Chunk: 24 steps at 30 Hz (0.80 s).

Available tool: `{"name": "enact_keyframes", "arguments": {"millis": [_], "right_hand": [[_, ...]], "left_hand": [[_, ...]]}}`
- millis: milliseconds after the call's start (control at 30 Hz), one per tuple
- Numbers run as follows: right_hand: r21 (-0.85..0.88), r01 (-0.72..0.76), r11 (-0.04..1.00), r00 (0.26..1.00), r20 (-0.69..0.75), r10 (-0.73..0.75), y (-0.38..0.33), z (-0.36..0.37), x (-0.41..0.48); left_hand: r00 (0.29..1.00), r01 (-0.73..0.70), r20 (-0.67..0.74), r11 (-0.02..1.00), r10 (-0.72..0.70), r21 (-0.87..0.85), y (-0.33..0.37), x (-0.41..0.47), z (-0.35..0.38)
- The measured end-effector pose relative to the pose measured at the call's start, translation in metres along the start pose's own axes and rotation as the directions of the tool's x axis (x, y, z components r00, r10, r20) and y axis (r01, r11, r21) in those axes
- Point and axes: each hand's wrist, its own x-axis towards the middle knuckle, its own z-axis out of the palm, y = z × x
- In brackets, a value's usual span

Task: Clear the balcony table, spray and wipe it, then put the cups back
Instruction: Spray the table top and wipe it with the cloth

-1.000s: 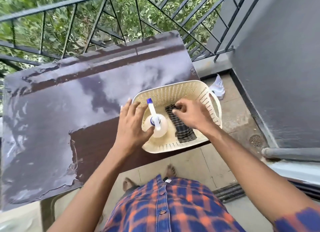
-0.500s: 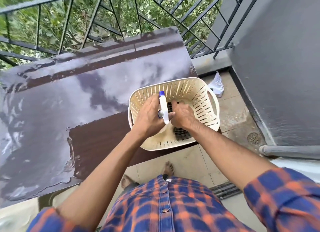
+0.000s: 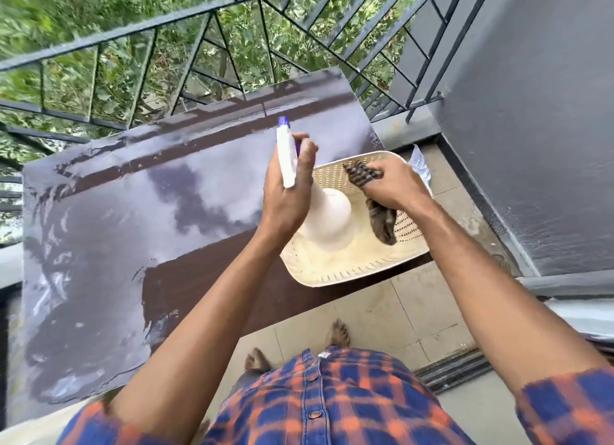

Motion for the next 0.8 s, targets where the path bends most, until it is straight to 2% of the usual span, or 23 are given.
{"name": "enact_keyframes", "arguments": {"millis": [133,200,367,467,567,633,700,800], "right_hand": [[0.09,0.062,0.994,0.99,-0.133,-0.049,-0.031,-0.028,-0.025],[0.098,0.091,0.991,0.981,-0.18,-0.072,-0.056,-0.022,-0.037],[0.124,0.284,0.951,0.94,-0.233,-0.25,-0.141,0.032,-0.068],[0.118,0.326,0.938,0.935,-0.188,-0.301,-0.196,0.097,-0.085],[0.046,0.304,0.952,0.949,-0.106,-0.298,-0.23,0.177,-0.096],[-0.054,0.273,0.96,0.956,-0.1,-0.277,-0.228,0.222,-0.1],[-0.112,0.281,0.953,0.953,-0.083,-0.291,-0.215,0.27,-0.112],[-0.194,0.341,0.92,0.94,0.041,-0.34,-0.181,0.329,-0.14]], "left_hand": [[0.997,-0.056,-0.059,0.982,0.046,-0.181,0.037,-0.003,-0.041],[0.994,-0.086,-0.08,0.975,0.071,-0.203,0.048,-0.007,-0.078],[0.979,-0.117,-0.19,0.967,0.074,-0.225,0.04,-0.022,-0.192],[0.965,-0.033,-0.259,0.976,-0.024,-0.214,0.013,-0.045,-0.269],[0.946,0.079,-0.31,0.994,-0.1,-0.077,-0.024,-0.085,-0.349],[0.932,0.124,-0.342,0.992,-0.118,-0.002,-0.045,-0.114,-0.391],[0.91,0.173,-0.382,0.985,-0.161,-0.001,-0.059,-0.147,-0.428],[0.882,0.254,-0.409,0.967,-0.233,-0.004,-0.08,-0.194,-0.464]]}}
